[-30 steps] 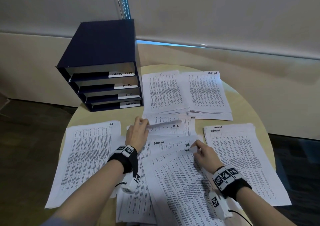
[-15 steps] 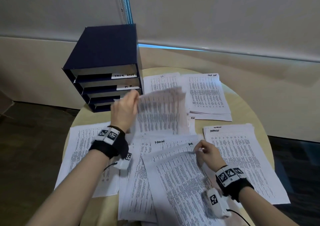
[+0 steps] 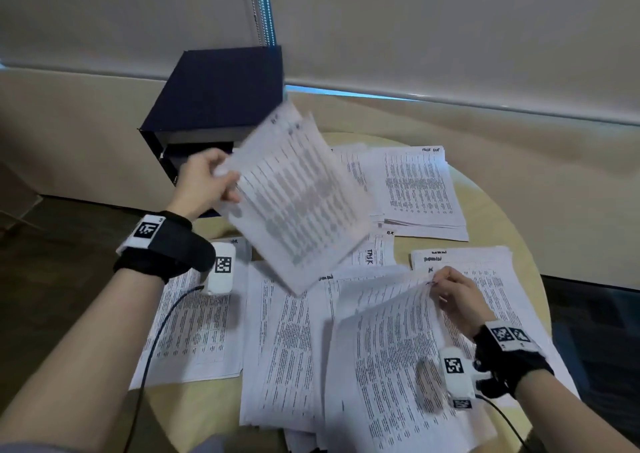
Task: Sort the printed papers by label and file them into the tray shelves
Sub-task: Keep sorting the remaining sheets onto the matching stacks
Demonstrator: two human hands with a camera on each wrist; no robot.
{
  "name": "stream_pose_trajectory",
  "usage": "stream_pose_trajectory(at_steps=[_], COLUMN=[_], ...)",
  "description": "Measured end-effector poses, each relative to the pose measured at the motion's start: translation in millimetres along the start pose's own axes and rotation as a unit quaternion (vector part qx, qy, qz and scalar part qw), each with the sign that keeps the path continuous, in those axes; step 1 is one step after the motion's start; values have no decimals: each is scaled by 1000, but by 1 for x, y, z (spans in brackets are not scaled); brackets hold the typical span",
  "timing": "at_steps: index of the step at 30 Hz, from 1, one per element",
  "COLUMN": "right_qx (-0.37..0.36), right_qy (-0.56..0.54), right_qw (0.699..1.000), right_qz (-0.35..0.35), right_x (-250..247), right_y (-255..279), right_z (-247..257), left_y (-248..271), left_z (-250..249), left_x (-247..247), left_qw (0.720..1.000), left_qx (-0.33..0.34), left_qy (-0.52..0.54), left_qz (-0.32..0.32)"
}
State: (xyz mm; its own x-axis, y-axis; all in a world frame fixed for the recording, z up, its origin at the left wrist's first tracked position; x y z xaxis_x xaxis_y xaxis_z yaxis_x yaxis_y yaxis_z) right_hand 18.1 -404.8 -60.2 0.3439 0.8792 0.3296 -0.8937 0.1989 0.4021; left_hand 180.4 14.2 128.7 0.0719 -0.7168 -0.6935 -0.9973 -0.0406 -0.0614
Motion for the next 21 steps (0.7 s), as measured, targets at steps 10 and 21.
stream_pose_trajectory(at_steps=[10,21], right_qx=[-42,-221], right_qy=[154,301], right_qw=[986,925], right_qz=[52,75], right_x=[75,162], right_y=[-9,-33], right_z=[2,59], left_y=[37,38], left_z=[50,15], left_x=[112,120], left_qw=[961,951], left_qx=[-115,-32], left_qy=[40,22], left_qz=[249,307])
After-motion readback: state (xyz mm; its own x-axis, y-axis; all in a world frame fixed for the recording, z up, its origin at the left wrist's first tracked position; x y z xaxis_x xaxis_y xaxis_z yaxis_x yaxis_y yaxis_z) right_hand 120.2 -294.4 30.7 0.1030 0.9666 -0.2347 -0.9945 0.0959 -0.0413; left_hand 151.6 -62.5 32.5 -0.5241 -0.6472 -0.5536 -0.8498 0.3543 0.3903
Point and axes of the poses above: each hand's wrist, its own y-axis away from the middle knuckle, its own x-axis out of the palm, z = x × y, the point moved 9 cm from there along -y, towards the middle knuckle, and after that the axes turned 11 degrees about -y, right-handed, at the moved point
